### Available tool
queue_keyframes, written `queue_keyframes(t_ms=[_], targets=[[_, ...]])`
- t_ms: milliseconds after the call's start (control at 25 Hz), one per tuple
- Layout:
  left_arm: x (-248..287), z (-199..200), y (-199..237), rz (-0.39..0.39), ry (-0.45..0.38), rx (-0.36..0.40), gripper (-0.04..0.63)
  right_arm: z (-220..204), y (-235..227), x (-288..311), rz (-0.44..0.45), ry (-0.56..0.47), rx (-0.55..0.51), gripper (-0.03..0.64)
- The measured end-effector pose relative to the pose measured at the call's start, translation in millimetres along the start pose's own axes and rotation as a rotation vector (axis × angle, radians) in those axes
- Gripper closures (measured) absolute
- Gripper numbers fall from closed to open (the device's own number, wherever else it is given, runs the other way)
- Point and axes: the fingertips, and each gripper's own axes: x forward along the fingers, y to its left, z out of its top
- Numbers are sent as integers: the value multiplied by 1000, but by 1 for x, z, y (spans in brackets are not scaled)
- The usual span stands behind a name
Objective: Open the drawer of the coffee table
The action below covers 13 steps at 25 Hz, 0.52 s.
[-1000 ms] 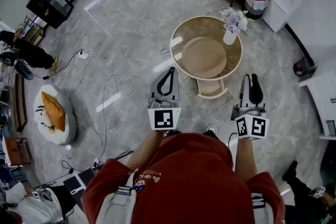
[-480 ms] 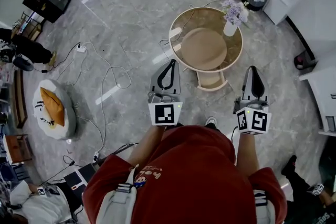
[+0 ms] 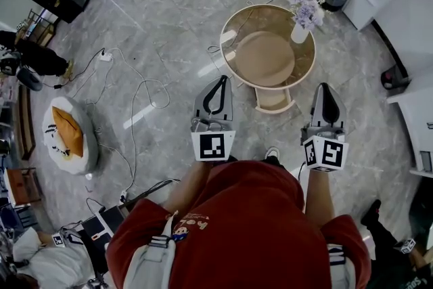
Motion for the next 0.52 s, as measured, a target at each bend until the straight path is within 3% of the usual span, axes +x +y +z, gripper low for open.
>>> queue_keyframes(t_ms=[520], targets=[[3,0,-4,5,-12,3,581,-6,-3,3,1,17,-22,592]])
